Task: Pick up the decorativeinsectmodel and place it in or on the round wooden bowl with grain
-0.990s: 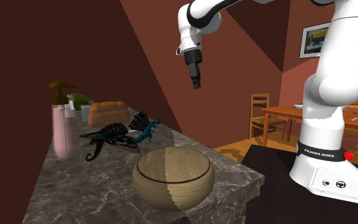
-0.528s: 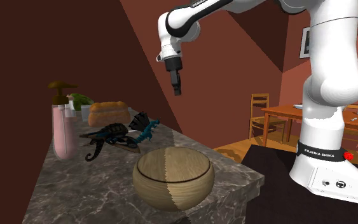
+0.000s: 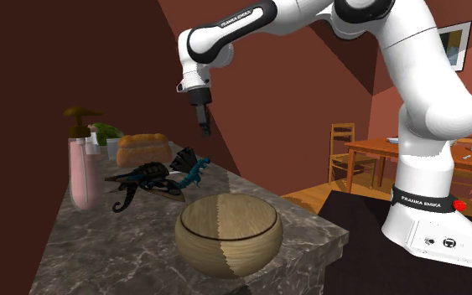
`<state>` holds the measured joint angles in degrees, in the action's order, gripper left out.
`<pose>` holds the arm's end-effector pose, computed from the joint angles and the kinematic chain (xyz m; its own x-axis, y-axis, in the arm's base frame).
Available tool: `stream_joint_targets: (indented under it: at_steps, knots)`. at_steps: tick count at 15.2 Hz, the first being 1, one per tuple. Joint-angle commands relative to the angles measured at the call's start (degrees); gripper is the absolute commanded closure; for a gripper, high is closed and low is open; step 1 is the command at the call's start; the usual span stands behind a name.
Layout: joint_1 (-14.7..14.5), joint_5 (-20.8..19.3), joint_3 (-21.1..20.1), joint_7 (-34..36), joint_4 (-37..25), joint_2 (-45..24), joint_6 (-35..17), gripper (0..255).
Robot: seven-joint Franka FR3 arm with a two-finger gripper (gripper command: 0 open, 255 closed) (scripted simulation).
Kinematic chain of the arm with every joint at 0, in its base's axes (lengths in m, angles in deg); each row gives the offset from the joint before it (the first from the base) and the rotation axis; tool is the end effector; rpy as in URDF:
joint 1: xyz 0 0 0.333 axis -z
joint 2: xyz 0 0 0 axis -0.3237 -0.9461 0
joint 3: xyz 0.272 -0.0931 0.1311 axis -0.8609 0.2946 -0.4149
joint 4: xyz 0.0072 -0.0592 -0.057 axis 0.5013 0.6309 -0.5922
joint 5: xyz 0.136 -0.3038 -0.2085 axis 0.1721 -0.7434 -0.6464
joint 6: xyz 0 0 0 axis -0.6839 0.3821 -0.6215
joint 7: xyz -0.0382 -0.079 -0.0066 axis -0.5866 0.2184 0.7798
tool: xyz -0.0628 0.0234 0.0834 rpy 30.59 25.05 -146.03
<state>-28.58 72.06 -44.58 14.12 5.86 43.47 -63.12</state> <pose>0.6350 0.1453 0.4071 0.7991 0.5814 -0.1530 0.5821 -0.8119 -0.0451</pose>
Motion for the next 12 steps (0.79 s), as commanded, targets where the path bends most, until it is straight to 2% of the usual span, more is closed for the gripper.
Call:
stream_joint_targets:
  at_steps: [1, 4, 12]
  knots:
    - [-0.9, -0.58, -0.55, -0.67, -5.99, -4.91, 1.03, 0]
    - [-2.03, -1.34, -1.05, -1.7, -13.97, -10.97, 2.87, 0]
    - [-1.84, -1.43, -0.97, -1.57, -8.33, -11.11, -2.89, 0]
